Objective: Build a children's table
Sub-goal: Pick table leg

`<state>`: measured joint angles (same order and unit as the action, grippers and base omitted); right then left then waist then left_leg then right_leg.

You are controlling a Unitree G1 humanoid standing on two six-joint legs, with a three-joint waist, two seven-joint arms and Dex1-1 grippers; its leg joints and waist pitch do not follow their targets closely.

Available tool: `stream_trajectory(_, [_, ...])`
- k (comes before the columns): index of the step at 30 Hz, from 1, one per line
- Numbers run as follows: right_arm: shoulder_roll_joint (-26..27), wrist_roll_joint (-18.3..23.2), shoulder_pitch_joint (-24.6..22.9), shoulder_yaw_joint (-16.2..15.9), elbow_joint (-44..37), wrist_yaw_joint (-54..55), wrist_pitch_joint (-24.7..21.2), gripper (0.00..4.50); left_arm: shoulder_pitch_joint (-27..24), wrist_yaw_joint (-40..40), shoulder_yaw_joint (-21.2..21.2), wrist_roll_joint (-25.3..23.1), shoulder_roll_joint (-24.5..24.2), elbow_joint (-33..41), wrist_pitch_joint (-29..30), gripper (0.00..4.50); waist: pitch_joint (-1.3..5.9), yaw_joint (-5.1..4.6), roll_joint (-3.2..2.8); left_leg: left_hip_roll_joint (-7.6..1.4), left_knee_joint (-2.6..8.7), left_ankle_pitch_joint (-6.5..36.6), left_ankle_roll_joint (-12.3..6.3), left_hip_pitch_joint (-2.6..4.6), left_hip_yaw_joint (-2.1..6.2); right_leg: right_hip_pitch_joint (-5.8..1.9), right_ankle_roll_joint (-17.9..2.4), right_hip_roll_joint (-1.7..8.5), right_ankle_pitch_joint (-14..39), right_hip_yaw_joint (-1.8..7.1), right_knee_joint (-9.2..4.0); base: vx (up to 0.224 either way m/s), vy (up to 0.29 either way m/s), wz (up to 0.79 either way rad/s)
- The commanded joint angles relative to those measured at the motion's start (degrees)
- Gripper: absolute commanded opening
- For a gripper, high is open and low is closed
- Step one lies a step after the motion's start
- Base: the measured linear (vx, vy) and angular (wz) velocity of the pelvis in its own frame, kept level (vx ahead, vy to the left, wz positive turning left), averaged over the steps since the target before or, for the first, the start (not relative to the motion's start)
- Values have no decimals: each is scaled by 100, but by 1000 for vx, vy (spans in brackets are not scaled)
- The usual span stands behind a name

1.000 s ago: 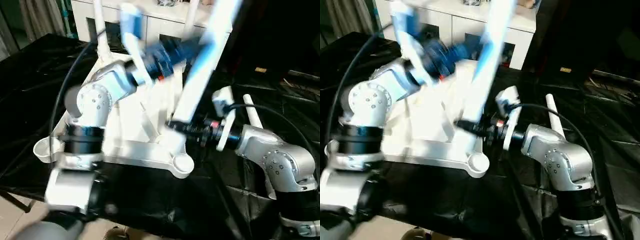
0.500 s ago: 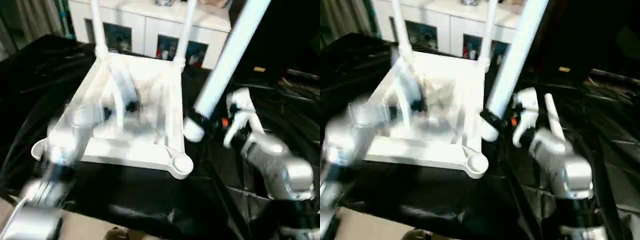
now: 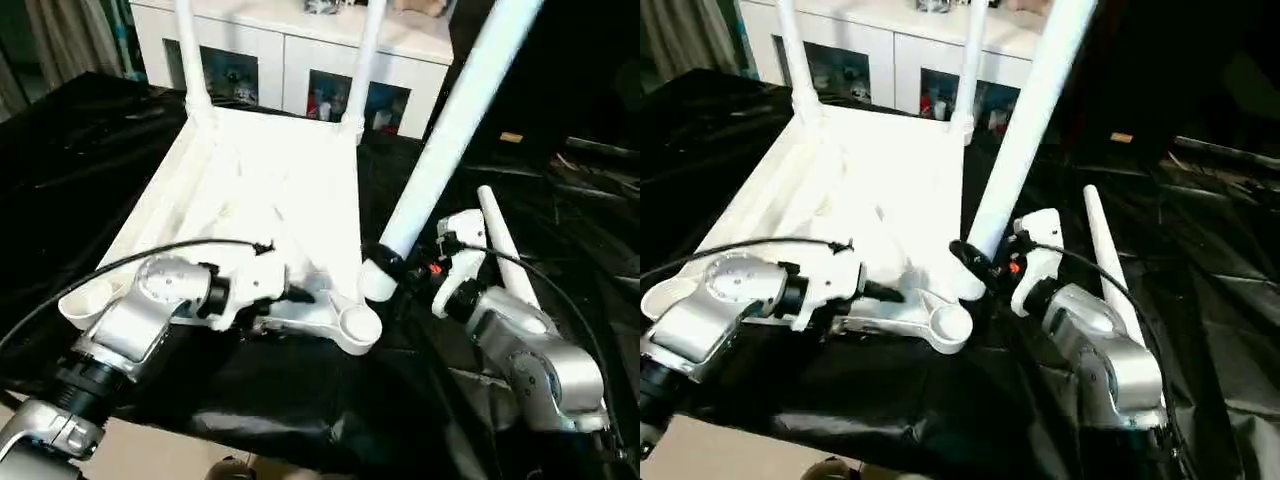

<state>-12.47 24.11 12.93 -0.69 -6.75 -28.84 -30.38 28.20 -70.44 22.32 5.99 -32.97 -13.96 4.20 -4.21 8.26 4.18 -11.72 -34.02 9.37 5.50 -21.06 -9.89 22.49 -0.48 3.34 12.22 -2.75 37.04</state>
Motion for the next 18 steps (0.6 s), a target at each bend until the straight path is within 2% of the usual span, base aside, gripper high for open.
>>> stream_trajectory(1, [-33,14,-24,39,-221,39,76,187,152,-32,94,-86,26,-41,-114,232,425,-18,-143,-149,455,1416,352,109,56,-217,-815,448,934,267,-458,0,0,0])
stream_trajectory(5, [-90,84,-158,-76,-419,-134,-6,187,390,-146,122,-242,119,-528,-365,206,427,-18,-166,-143,448,1341,325,98,60,-234,-836,450,755,269,-445,0,0,0])
stream_trajectory(6, [-95,106,-185,-96,-456,-150,-40,187,434,-218,115,-243,140,-618,-383,183,422,-25,-162,-136,450,1361,320,96,57,-233,-836,444,784,269,-458,0,0,0])
stream_trajectory(8, [-94,123,-208,-102,-492,-154,-68,187,466,-270,110,-232,155,-679,-376,183,425,-23,-178,-144,450,1415,334,105,62,-231,-862,460,852,271,-457,0,0,0])
stream_trajectory(9, [-90,133,-222,-102,-515,-152,-84,187,481,-300,106,-221,164,-708,-367,177,422,-24,-166,-150,451,1423,334,102,60,-232,-874,459,841,273,-456,0,0,0])
stream_trajectory(12, [-87,135,-256,-110,-563,-138,-102,187,500,-507,205,-227,97,-745,-313,144,421,-26,-190,-148,451,1409,327,106,59,-223,-902,456,767,277,-455,0,0,0])
stream_trajectory(16, [-81,130,-273,-89,-594,-112,-122,187,481,-671,262,-241,50,-777,-271,123,412,-28,-198,-153,457,1529,331,116,60,-215,-931,462,897,278,-464,0,0,0])
stream_trajectory(17, [-82,132,-271,-87,-599,-110,-129,187,477,-707,254,-251,50,-793,-294,99,409,-29,-195,-154,460,1562,332,120,60,-212,-928,460,942,279,-470,0,0,0])
stream_trajectory(18, [-84,131,-264,-84,-591,-111,-130,187,475,-724,245,-253,60,-808,-287,99,405,-32,-188,-155,462,1568,331,118,61,-213,-927,462,958,278,-469,0,0,0])
